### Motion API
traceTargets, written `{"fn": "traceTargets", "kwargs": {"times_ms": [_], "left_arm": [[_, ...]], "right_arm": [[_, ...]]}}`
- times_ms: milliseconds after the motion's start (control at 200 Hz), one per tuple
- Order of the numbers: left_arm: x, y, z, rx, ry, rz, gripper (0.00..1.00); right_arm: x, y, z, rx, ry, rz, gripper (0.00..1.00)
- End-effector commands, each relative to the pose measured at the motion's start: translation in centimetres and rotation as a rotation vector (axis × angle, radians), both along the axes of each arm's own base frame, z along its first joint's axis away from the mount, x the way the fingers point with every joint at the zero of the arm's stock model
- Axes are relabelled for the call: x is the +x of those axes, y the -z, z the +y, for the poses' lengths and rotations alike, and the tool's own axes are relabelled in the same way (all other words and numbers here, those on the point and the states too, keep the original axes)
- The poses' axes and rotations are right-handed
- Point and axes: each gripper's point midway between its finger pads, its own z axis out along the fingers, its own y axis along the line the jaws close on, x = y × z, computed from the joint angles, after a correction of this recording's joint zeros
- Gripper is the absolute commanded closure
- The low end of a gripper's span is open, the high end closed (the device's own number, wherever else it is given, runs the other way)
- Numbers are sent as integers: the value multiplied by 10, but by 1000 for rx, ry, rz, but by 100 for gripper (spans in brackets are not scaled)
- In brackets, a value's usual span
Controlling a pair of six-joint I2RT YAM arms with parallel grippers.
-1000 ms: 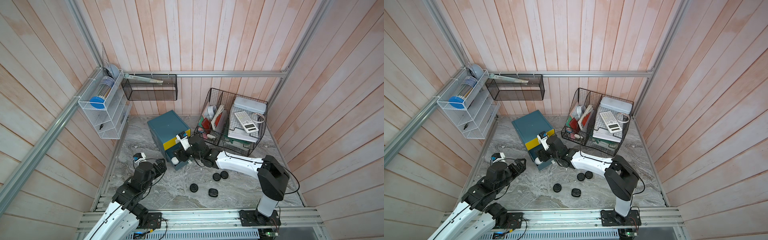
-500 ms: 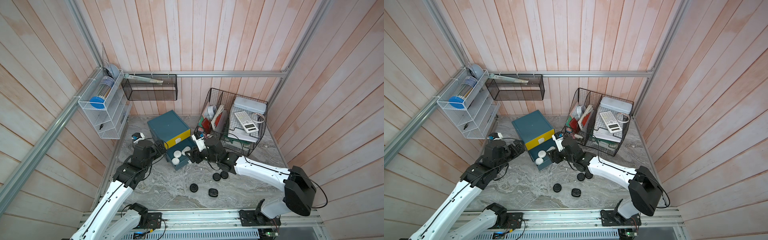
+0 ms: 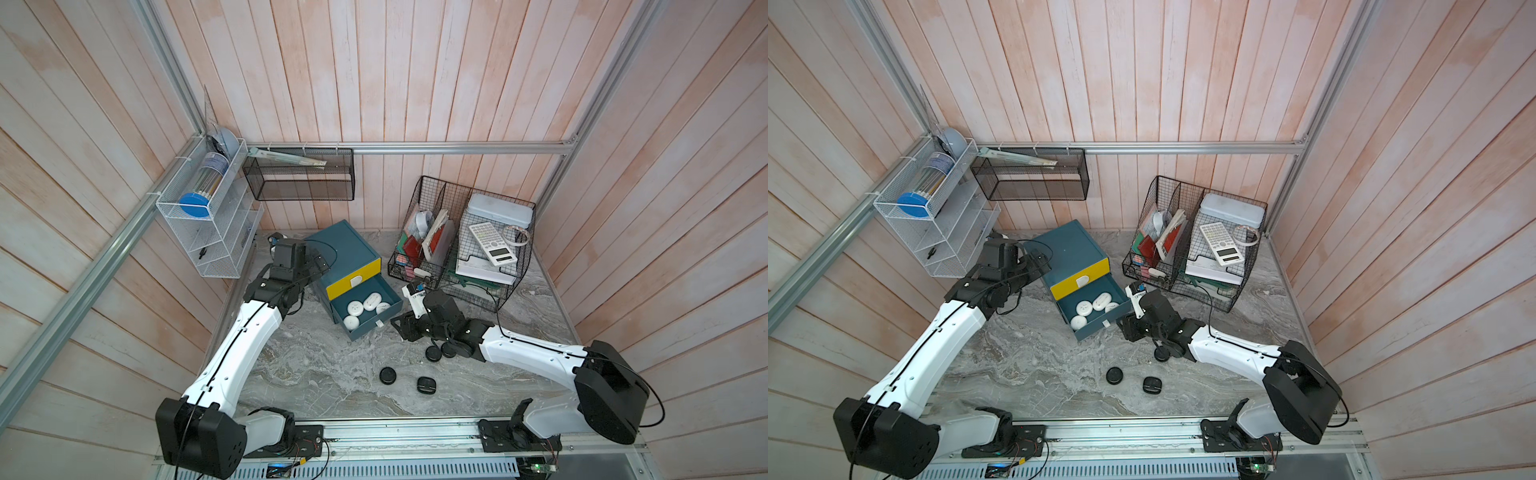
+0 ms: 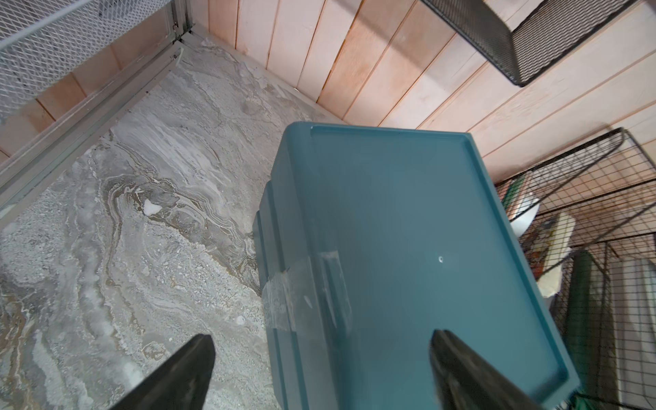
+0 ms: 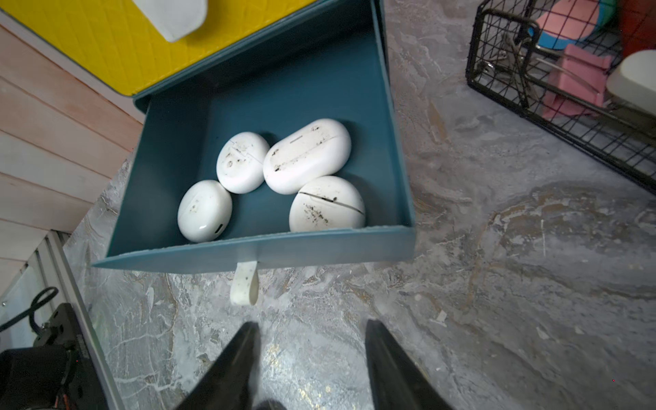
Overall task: Put the bluetooth earphones in the drawer according to color
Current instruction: Close the drawer of the storage box.
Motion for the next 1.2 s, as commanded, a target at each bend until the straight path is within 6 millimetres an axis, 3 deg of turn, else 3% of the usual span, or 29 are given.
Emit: {"fn": "traceTargets", "kwargs": {"times_ms": [0, 260, 520, 935, 1195], "left_arm": [[17, -2, -1, -4, 18, -22, 0], [26, 28, -8, -17, 43, 16, 0], [28, 55, -18, -11, 112, 83, 0], [22, 52, -25, -51, 143, 40, 0], [21, 46, -30, -77, 166, 18, 0]], "right_arm": [[14, 0, 2, 42, 33, -3, 55], [47, -4, 21, 130, 43, 24, 73], [74, -12, 44, 292, 2, 61, 75], [113, -17, 85, 525, -22, 137, 71], [119, -15, 95, 620, -12, 199, 62]]}}
